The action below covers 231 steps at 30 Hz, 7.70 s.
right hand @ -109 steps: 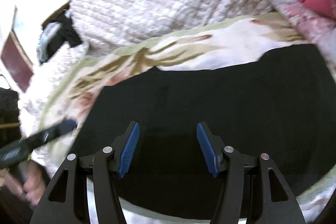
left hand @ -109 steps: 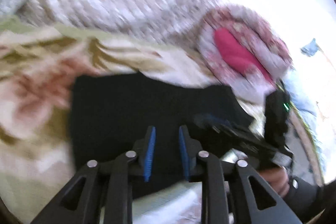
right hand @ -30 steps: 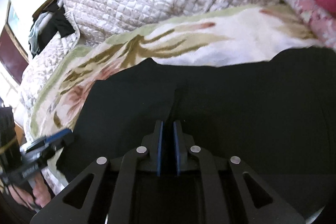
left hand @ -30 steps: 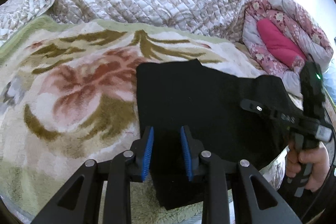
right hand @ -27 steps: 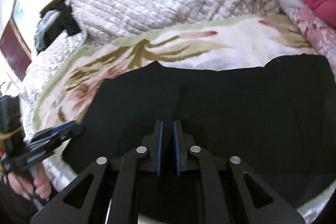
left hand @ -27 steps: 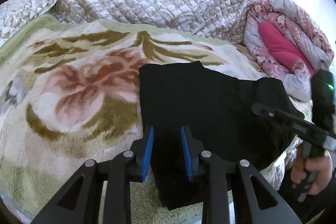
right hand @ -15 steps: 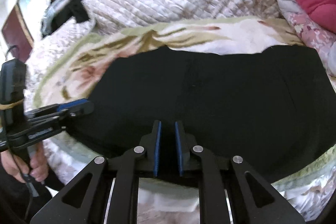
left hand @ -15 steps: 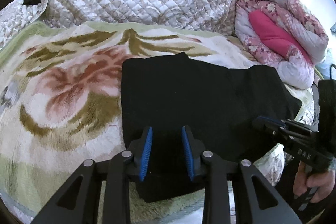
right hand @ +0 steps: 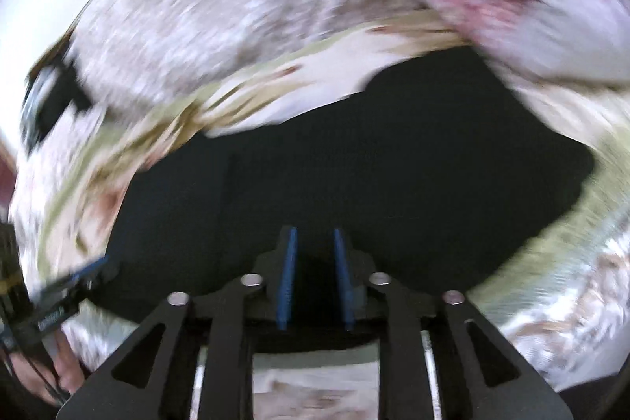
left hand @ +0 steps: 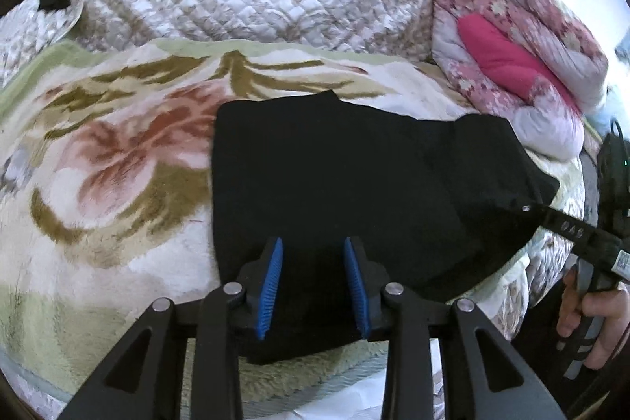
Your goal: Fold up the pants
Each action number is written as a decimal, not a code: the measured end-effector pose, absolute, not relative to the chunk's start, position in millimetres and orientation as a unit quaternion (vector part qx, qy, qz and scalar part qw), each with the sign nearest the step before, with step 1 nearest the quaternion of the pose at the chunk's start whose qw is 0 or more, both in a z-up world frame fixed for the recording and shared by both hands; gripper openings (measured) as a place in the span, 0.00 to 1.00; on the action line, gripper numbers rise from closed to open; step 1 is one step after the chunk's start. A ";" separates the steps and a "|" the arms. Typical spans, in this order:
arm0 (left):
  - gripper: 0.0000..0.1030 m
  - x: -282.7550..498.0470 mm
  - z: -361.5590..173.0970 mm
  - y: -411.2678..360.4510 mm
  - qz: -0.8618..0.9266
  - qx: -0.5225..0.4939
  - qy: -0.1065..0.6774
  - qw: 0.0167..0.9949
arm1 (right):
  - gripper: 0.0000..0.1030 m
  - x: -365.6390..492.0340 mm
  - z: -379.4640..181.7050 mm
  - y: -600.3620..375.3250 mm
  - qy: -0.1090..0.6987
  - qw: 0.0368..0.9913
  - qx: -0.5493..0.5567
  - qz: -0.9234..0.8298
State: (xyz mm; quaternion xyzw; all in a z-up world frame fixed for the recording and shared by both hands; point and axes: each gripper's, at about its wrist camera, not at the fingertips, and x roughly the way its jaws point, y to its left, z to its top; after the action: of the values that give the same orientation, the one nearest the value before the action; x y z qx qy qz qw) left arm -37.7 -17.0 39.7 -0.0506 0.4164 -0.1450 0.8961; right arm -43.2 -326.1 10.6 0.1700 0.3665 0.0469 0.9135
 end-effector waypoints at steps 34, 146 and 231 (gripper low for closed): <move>0.34 -30.6 38.6 -14.2 -0.135 -0.056 0.418 0.897 | 0.55 -52.8 4.4 -418.8 0.305 0.880 0.360 -0.060; 0.21 32.3 77.2 3.0 -0.139 -0.098 0.383 0.908 | 0.14 59.9 17.1 -244.6 0.403 0.894 0.080 0.177; 0.31 55.9 45.9 -17.0 -0.144 -0.029 0.425 0.893 | 0.26 99.2 23.3 -237.4 0.432 0.877 0.040 0.205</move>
State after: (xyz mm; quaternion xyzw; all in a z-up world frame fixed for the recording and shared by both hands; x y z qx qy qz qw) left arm 55.9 -17.0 45.9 -0.0288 0.4247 -0.1442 0.8933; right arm 99.2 -237.4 23.3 0.0399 0.4322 0.2047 0.8774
